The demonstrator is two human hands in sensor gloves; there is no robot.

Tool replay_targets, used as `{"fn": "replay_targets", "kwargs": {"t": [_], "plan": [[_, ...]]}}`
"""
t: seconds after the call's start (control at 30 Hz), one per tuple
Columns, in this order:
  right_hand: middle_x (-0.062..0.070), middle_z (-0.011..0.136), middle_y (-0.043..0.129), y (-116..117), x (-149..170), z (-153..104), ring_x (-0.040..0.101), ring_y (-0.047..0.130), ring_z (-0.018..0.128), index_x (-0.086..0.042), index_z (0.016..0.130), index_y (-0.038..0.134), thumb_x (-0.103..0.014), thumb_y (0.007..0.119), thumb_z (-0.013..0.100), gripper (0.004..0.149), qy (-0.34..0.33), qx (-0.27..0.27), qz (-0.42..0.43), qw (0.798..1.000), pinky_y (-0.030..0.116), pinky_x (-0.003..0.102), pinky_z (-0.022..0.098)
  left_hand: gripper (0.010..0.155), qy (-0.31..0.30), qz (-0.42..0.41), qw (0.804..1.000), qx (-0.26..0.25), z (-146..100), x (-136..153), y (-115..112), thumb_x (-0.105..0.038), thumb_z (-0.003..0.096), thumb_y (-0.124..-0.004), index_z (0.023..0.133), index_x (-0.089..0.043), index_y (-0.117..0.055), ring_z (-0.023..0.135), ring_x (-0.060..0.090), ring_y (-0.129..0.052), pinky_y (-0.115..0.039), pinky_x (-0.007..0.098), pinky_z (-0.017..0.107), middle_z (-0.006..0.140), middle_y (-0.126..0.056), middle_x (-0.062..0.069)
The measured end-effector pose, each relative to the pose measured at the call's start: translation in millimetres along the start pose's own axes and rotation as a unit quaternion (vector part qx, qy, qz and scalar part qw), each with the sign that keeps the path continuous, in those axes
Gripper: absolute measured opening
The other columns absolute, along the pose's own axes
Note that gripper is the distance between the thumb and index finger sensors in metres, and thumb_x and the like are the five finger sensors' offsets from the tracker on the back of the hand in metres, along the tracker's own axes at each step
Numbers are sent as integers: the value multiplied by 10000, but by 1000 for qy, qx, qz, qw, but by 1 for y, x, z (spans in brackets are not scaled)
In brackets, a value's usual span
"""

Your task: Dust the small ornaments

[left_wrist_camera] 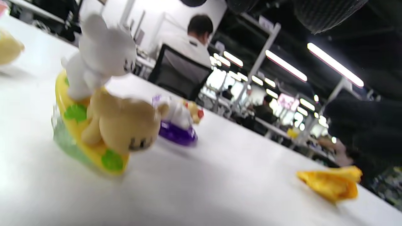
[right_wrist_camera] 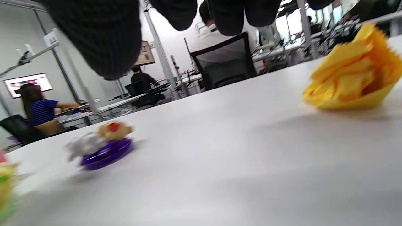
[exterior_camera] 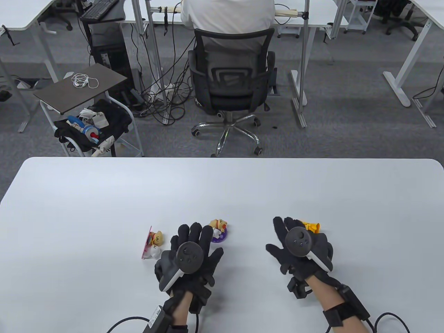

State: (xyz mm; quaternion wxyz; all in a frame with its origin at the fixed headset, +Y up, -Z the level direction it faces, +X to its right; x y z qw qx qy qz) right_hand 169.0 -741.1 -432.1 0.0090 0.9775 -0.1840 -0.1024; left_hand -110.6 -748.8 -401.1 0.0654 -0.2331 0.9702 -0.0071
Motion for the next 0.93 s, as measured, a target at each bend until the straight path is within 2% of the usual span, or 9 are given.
{"fn": "replay_targets", "kwargs": {"t": [0.13,0.3,0.4,0.93], "plan": [[133,1181,400,18,-19,-9,416,380,1096,-297,1147,428,-617,781,442,851,-19,-22,-26,999,401,680,745,799,6,13,999,39,2,-3,-16,-696,490,-617,1114,-399,-216,1054,321,104,-62,603,731,1236,-86,-20],[127,1184,378,25,-27,-11,414,340,1100,-289,1144,446,-617,786,437,851,-34,11,-63,997,366,685,749,806,6,15,998,57,2,-2,-23,-698,492,-612,1113,-396,-198,1047,295,125,-36,601,725,1229,-60,-17],[122,1186,363,27,-29,-11,411,325,1103,-294,1145,433,-618,782,439,852,-38,12,-91,995,353,682,755,805,5,9,999,46,2,-1,-19,-697,492,-612,1115,-387,-206,1047,287,121,-40,598,727,1220,-50,-5],[133,1180,386,42,-30,-10,423,352,1095,-285,1141,454,-605,791,446,836,-46,-9,-98,994,371,682,749,801,22,-14,999,22,-1,7,-12,-691,491,-615,1116,-366,-235,1058,310,63,-65,596,729,1223,-106,20]]}}
Point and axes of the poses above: the tracker on the back of each hand, its own x axis roughly to the little-finger side, its own z axis roughly from the wrist to the fingertips, y = z × x, the point moved 5 cm from there along z, roughly from the wrist to the fingertips
